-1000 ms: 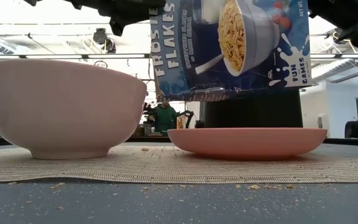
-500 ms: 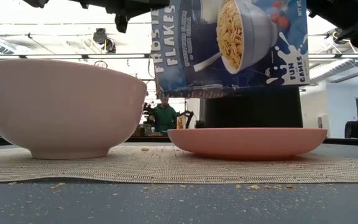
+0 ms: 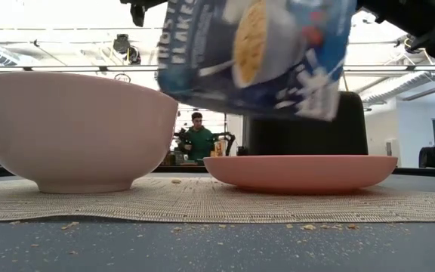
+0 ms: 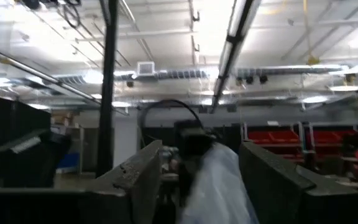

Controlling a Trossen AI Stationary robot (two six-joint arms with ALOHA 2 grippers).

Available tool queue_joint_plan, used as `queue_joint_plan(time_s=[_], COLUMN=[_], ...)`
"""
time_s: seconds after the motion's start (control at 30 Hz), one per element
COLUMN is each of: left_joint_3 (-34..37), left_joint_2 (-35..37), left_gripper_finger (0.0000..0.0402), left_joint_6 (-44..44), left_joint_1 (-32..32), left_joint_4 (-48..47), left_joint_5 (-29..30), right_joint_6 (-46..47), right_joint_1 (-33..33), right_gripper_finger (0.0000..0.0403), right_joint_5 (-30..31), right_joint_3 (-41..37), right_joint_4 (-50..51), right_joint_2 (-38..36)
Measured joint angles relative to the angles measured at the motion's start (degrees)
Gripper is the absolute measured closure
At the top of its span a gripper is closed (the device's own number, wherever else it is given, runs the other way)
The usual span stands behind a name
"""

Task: Arrange a breakfast setting
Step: Pour the cereal into the white bowl

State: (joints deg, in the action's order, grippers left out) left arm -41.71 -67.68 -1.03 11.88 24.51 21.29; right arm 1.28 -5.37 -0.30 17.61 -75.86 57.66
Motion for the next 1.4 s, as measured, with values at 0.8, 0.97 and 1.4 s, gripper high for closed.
queue_joint_plan(time_s=[0.8, 0.97, 1.4], left_joint_3=[0.00, 0.00, -2.12], left_joint_2=[17.87, 23.06, 29.89], left_gripper_finger=[0.0401, 0.0401, 0.0401], left_joint_6=[-4.49, -5.45, -11.00], left_joint_1=[-7.78, -11.15, -23.38], left_joint_4=[-10.60, -14.95, -30.66], left_joint_5=[0.23, 0.25, 0.21], right_joint_6=[1.05, 1.05, 1.03], right_joint_1=[0.11, 0.11, 0.13], right_gripper_finger=[0.0099, 0.0099, 0.0099], right_joint_5=[1.93, 1.95, 1.97], right_joint_3=[-0.02, -0.02, -0.02], right_joint_4=[1.35, 1.53, 1.58], right_joint_2=[0.08, 0.08, 0.10])
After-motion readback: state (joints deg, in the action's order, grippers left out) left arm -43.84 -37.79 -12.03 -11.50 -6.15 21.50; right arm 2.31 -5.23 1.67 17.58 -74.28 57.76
